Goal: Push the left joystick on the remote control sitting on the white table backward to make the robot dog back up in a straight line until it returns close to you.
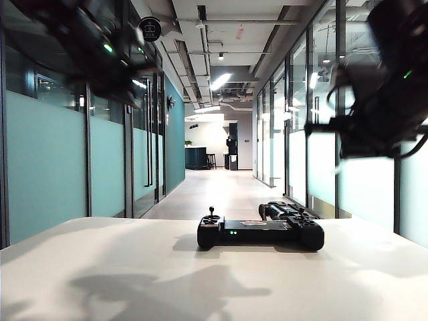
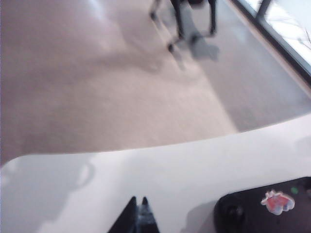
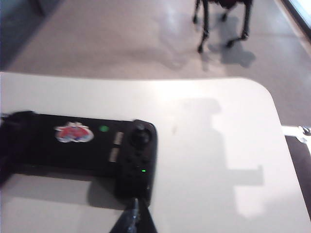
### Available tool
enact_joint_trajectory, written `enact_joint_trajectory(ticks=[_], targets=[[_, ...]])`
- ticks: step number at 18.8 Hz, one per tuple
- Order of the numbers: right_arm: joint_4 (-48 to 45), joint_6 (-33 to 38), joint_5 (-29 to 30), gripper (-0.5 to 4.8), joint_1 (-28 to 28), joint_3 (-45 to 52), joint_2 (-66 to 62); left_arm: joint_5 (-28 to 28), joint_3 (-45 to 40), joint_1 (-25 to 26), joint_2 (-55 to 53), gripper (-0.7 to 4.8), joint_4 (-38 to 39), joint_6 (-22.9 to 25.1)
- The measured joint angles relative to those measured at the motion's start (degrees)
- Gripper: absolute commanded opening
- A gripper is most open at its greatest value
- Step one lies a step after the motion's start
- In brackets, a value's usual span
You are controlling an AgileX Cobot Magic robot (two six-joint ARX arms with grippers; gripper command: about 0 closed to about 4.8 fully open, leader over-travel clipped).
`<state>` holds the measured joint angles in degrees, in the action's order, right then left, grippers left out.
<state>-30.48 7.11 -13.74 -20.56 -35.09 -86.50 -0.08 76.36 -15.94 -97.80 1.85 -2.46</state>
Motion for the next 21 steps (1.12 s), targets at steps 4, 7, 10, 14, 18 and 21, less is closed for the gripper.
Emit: enact_joint_trajectory(ticks=[4, 7, 10, 14, 18, 21], targets=[[1.92, -0.13, 3.30, -0.06, -0.04, 1.84, 7.06, -2.16, -13.64, -0.17, 12.76, -0.06, -4.13, 0.00], [4.61, -1.20, 4.85, -0.06, -0.04, 1.81, 11.47, -4.20, -25.49, -0.17, 25.55, -0.06, -6.86, 0.07], [6.64, -1.44, 6.03, -0.06, -0.02, 1.88, 13.99, -5.90, -35.32, -0.24, 36.46, -0.06, -7.43, 0.09], [9.05, -1.46, 6.27, -0.06, -0.04, 1.97, 15.50, -7.65, -45.55, -0.24, 46.03, -0.06, -8.55, 0.24], [8.90, -1.46, 7.32, -0.06, -0.07, 3.67, 17.11, -7.72, -55.63, -0.24, 55.12, -0.06, -9.79, 0.24], [9.38, -1.46, 7.45, -0.06, -0.09, 6.73, 20.61, -7.91, -61.24, -0.24, 62.82, -0.06, -10.27, 0.24]])
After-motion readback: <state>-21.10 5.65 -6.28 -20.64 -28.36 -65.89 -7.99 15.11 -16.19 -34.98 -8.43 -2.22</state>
